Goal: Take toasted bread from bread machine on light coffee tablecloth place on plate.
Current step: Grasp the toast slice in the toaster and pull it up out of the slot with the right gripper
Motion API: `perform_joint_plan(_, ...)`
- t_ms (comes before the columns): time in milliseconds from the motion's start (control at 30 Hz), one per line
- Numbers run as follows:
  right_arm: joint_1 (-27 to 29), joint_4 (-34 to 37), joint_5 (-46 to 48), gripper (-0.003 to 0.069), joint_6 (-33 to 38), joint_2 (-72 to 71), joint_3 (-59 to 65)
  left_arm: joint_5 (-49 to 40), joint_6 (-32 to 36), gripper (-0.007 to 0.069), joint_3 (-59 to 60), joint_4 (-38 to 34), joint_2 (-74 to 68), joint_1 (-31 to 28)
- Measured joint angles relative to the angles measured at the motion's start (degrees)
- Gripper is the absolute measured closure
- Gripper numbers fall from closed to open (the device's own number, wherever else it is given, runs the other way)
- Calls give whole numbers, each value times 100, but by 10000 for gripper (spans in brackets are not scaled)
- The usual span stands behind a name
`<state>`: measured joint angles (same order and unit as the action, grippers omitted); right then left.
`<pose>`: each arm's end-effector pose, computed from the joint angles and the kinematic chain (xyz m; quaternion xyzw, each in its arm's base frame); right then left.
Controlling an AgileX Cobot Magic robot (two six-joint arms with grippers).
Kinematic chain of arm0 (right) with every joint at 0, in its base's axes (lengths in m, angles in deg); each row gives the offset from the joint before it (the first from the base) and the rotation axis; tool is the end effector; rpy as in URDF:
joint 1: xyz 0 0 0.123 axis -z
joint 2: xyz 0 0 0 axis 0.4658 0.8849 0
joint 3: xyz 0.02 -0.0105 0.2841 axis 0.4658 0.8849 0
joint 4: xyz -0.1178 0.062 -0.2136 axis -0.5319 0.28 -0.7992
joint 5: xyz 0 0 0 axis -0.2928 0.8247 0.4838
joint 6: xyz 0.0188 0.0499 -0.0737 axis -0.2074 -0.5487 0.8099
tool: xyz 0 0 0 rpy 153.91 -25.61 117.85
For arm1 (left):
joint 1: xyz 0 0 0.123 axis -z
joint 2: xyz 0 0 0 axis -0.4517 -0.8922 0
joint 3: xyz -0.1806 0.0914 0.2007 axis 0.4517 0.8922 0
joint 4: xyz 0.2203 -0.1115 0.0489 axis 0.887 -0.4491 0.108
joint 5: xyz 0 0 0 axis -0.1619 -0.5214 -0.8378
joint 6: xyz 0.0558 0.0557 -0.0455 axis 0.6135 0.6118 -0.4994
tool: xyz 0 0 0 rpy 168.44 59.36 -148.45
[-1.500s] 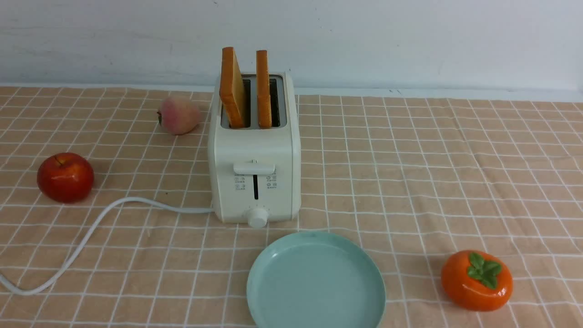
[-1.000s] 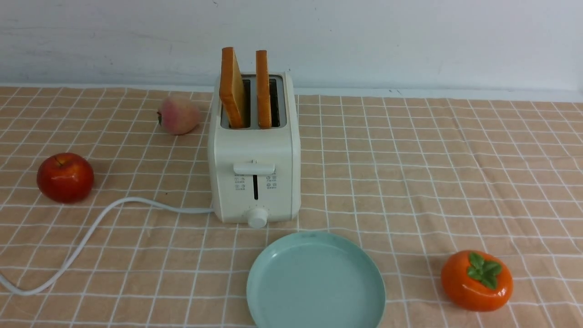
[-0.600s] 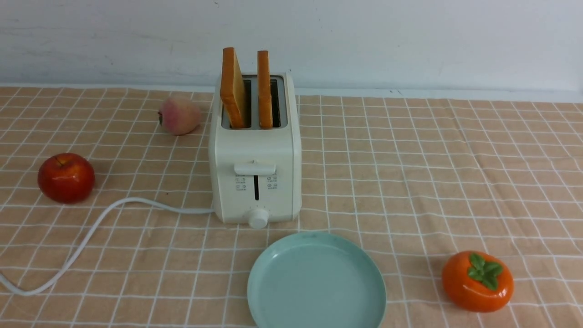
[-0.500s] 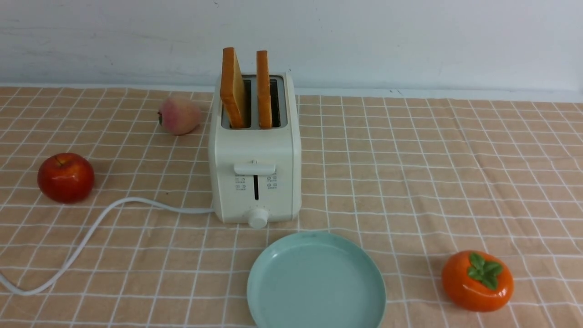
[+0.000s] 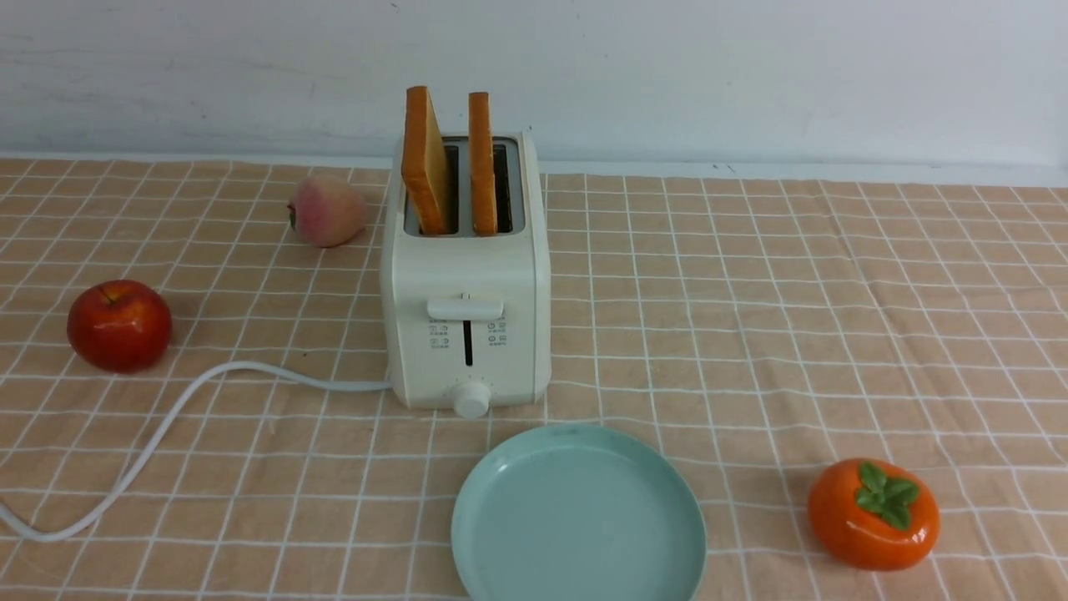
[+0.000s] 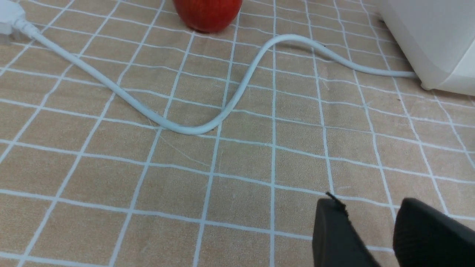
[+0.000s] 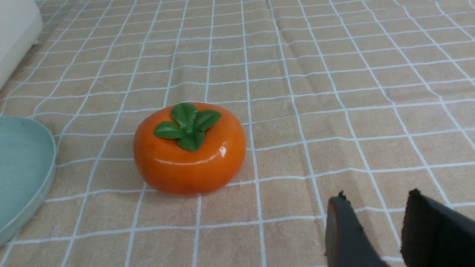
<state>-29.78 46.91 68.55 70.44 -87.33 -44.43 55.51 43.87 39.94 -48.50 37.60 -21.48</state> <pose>0.0521 -0.0022 0.1747 0.0359 0.8044 0.0200 0.5927 0.0526 0.0004 0.1692 -0.0941 0.8031 -0.0874 0.5819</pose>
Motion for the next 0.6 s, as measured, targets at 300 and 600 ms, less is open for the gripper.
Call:
perform_joint_plan(300,0,-41,-1712,418,0,0,67,2517,0,386,0,0,0,0)
perform_joint_plan(600,0,-129,-3259,418,38,0,67,3513,-23,386,0,11,0,0)
